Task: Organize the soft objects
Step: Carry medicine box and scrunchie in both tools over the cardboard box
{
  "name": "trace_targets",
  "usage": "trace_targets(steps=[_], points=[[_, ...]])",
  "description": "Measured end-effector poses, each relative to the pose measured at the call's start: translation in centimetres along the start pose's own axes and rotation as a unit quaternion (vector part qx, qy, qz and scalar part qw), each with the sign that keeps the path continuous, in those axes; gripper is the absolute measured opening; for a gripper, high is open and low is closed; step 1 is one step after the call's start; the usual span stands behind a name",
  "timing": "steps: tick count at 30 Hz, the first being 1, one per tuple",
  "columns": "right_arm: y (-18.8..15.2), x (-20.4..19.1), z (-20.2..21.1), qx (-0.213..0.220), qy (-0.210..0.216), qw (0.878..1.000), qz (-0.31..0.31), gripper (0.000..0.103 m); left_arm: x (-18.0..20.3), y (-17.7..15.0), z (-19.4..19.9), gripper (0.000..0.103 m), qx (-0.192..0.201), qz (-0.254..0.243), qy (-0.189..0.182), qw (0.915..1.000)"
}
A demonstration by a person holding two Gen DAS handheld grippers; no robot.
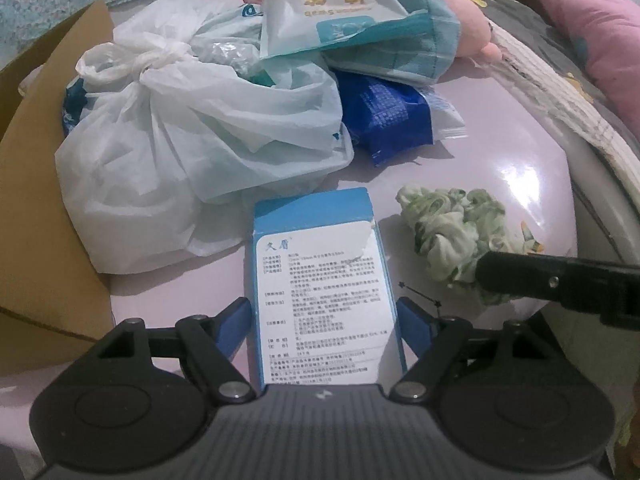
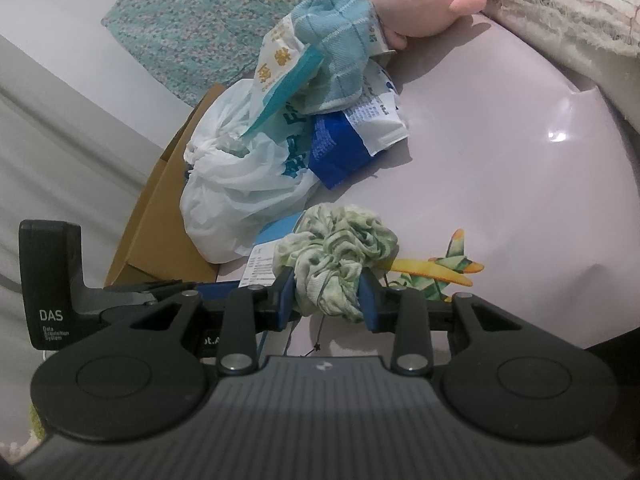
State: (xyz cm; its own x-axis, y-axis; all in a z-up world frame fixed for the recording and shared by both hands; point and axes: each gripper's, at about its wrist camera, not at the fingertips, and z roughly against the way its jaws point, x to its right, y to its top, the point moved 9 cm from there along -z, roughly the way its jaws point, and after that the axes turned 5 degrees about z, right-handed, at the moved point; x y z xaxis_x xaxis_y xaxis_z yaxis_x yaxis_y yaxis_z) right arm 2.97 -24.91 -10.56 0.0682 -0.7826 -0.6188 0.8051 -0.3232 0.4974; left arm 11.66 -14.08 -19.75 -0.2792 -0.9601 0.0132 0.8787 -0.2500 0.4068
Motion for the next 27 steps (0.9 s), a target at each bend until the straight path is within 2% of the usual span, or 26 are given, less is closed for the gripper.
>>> trace_targets(steps=[2, 3, 11, 17, 27], points=[[0.0, 0.2, -0.2, -0.003, 0.0, 1.0, -0.003, 0.033, 0.0, 0.0, -0.1, 0.08, 0.0, 0.001, -0.001, 1.0], [-0.1, 0.3, -0.4, -0.004, 0.0, 1.0, -0.005, 0.033, 0.0, 0.0, -0.2, 0.075, 0.001, 0.001, -0.005, 1.0], [0.6, -0.2, 0.2, 0.016, 0.02, 1.0, -0.011, 0.031, 0.2, 0.3, 1.7, 0.074, 0.035, 0.002, -0.02, 0.9992], [2.0, -1.9, 1.9, 0.044, 0.039, 0.998, -0.01, 0.031, 0.3, 0.9, 5.2, 0.074, 0.073, 0.011, -0.041, 0.9964], [5.2, -8.5, 4.9, 0.097, 0.07, 0.992, 0.05, 0.031, -2.3, 2.4, 13.1, 0.074, 0.157, 0.029, -0.052, 0.9857]])
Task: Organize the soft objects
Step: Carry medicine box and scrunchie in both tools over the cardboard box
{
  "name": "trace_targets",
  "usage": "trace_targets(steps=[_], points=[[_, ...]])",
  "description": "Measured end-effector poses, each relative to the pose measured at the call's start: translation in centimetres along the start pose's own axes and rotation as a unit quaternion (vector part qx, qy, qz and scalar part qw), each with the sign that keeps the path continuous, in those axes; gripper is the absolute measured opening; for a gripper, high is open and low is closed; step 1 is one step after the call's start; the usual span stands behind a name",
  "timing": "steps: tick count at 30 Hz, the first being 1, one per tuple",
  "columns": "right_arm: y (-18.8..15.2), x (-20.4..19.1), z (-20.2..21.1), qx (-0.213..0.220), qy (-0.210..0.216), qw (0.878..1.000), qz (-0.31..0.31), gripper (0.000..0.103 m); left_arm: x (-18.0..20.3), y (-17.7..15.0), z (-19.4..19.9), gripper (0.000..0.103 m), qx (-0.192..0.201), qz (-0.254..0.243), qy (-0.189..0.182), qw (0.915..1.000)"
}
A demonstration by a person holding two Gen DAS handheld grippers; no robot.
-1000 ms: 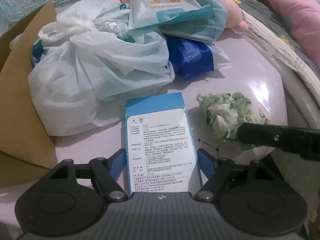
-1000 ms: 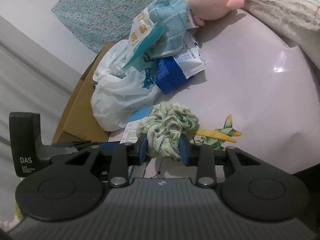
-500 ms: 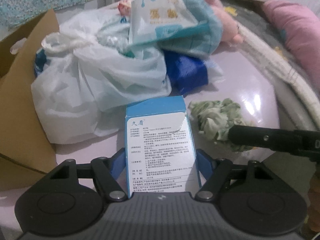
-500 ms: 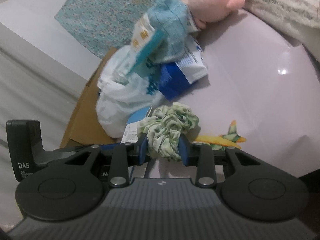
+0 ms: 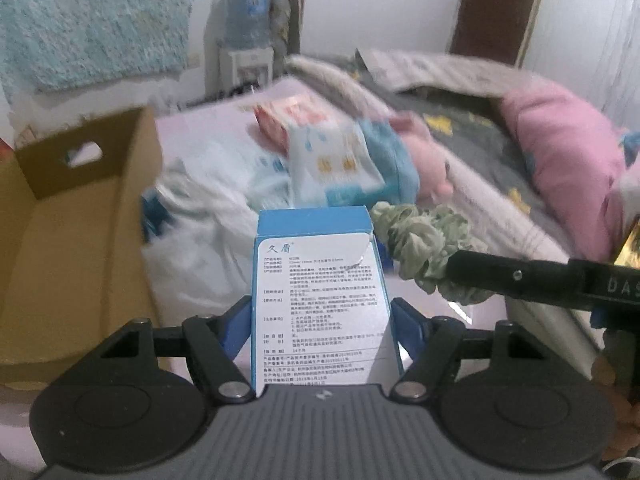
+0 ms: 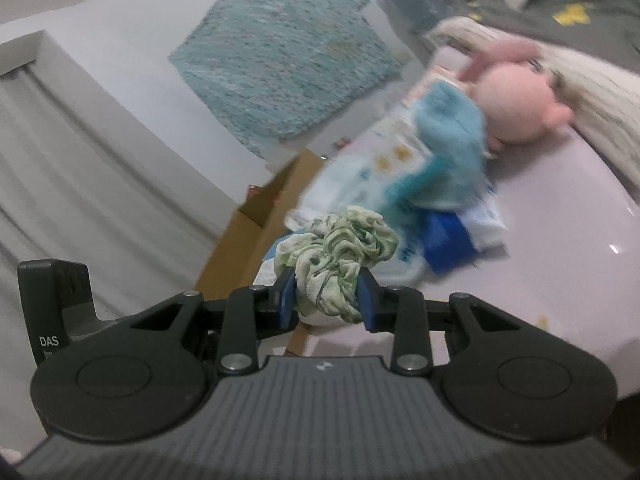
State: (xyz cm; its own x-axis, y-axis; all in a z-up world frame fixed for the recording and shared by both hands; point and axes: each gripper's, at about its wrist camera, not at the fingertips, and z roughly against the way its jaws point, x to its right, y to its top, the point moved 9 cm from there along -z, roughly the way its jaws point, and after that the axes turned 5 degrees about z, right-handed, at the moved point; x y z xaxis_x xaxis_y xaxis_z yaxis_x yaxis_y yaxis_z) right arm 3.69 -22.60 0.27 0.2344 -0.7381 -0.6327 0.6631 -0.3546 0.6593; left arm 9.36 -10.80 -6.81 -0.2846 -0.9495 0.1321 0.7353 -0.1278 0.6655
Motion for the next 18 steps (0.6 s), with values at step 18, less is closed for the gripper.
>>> trace_targets(steps=[18], points=[[7.4, -17.7, -17.8, -0.117, 0.117, 0.981, 0.1, 0.031, -20.3, 9.8, 6.1, 0.074, 0.078, 0.09, 0.139, 0.9831]])
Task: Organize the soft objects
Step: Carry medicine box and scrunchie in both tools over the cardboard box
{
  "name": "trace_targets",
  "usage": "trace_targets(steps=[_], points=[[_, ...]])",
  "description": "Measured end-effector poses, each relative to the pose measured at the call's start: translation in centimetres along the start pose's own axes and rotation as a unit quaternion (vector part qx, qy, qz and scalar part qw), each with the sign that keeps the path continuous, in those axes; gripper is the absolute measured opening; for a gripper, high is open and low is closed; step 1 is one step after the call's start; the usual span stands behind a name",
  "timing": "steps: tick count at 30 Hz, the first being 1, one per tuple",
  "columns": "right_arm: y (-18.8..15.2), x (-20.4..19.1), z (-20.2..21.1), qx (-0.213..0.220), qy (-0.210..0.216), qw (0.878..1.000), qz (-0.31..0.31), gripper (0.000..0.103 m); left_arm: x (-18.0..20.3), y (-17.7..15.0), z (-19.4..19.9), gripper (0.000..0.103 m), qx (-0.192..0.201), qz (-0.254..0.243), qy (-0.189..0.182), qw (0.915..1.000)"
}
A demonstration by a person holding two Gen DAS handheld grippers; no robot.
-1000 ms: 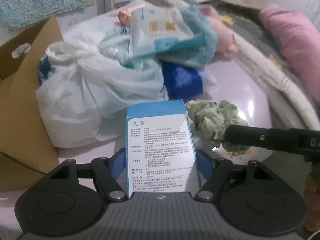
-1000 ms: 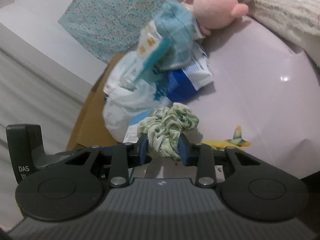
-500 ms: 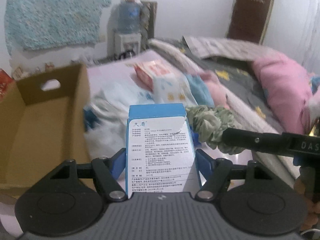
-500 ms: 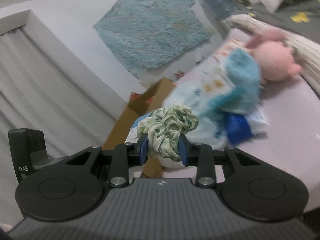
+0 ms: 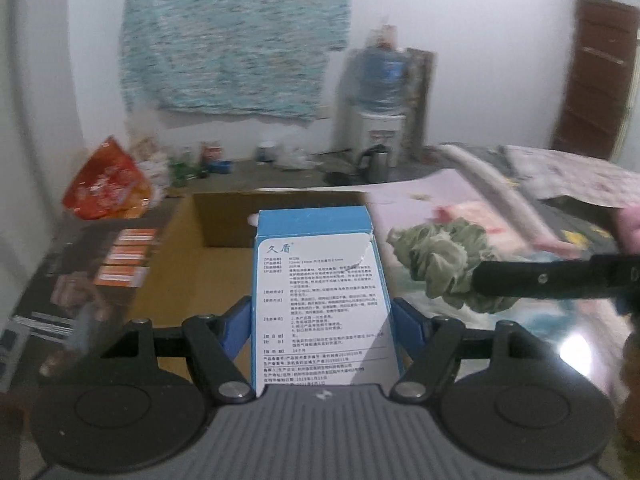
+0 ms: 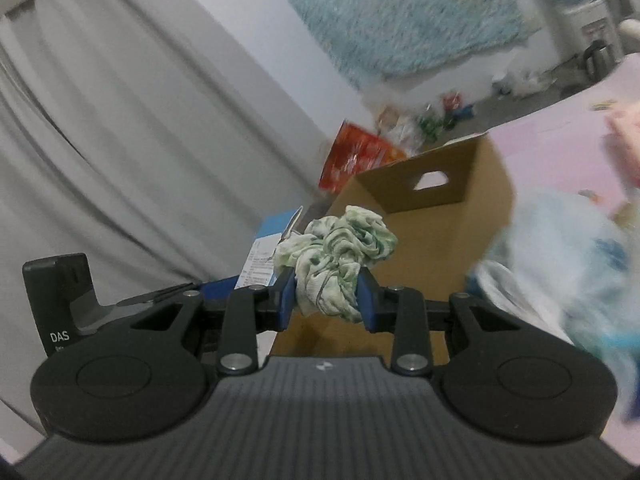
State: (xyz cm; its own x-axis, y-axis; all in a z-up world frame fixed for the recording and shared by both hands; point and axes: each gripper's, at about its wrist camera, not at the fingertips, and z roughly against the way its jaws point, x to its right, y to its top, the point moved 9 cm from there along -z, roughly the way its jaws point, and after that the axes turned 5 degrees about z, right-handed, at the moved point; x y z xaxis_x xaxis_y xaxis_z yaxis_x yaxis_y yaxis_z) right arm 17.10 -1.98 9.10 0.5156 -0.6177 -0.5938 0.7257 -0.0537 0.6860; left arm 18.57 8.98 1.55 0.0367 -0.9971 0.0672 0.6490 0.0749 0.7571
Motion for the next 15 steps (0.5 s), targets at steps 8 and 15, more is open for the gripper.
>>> trace_targets(steps=[8, 15], points=[[4.3, -0.3, -12.4, -0.085, -0.031, 0.996, -0.017, 0.031, -8.0, 4.1, -7.6, 0.074, -0.041, -0.013, 0.089, 0.9951], [6.5, 4.2, -22.1, -0.128, -0.069, 0.986, -0.084, 0.031, -10.5, 5.8, -14.3, 0.074, -0.076, -0.025, 0.131, 0.9882]])
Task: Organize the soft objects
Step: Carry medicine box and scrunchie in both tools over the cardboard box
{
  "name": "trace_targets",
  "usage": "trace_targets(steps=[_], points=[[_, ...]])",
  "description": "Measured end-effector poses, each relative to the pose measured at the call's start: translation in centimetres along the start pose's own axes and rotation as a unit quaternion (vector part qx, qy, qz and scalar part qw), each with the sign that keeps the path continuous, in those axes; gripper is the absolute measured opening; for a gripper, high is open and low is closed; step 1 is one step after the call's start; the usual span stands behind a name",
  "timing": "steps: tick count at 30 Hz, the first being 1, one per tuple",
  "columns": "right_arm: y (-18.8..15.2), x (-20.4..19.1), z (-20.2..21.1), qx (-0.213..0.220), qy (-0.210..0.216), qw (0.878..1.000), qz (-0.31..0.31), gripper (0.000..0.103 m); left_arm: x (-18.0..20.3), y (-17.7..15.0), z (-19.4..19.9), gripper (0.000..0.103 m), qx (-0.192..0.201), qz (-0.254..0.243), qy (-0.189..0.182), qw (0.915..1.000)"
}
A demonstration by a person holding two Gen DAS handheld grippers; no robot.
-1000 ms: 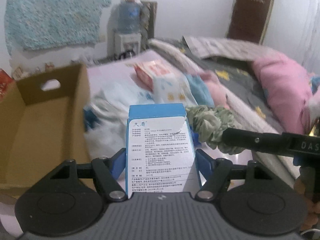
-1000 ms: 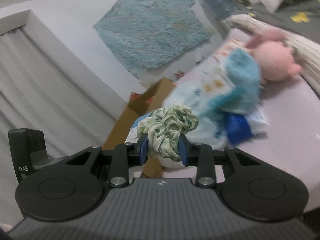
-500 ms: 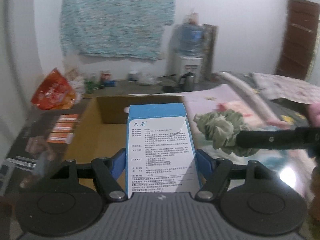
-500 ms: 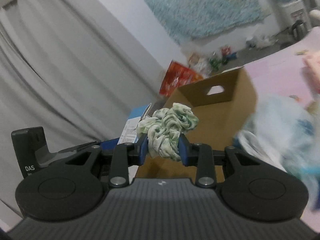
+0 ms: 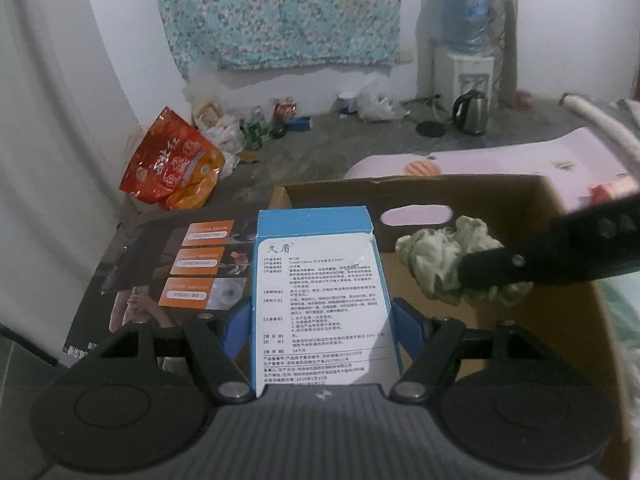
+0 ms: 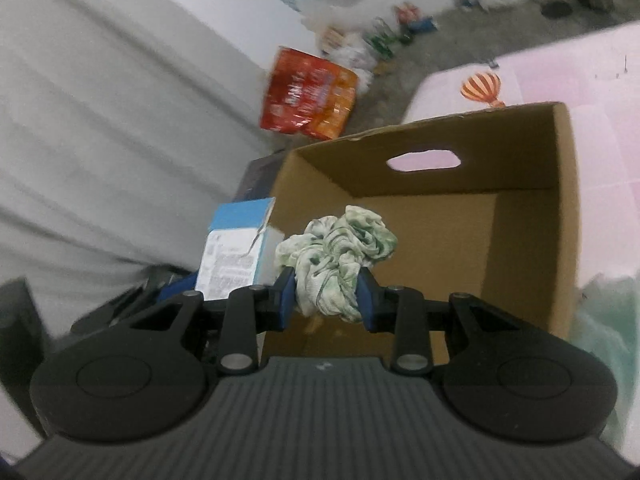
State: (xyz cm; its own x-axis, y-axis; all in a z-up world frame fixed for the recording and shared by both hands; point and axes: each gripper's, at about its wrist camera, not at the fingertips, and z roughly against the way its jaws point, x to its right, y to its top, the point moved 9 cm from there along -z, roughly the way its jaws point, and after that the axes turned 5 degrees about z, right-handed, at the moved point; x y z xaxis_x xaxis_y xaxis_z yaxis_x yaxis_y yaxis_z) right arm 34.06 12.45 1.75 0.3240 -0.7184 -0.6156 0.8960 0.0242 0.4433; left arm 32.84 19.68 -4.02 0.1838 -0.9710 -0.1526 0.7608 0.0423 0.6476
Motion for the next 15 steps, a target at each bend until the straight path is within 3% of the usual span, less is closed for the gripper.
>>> trace_targets(steps=[5, 15], points=[[1.5, 3.3, -4.7, -0.017, -0.01, 0.999, -0.048, 0.031, 0.8, 0.6, -3.5, 0.074, -0.016, -0.02, 0.022, 0.9994], [1.6, 6.5, -9.3, -0.037, -0.012, 0.995, -0.096, 0.034, 2.2, 1.4, -8.8, 0.075, -0.034, -0.055, 0.069, 0.9955]])
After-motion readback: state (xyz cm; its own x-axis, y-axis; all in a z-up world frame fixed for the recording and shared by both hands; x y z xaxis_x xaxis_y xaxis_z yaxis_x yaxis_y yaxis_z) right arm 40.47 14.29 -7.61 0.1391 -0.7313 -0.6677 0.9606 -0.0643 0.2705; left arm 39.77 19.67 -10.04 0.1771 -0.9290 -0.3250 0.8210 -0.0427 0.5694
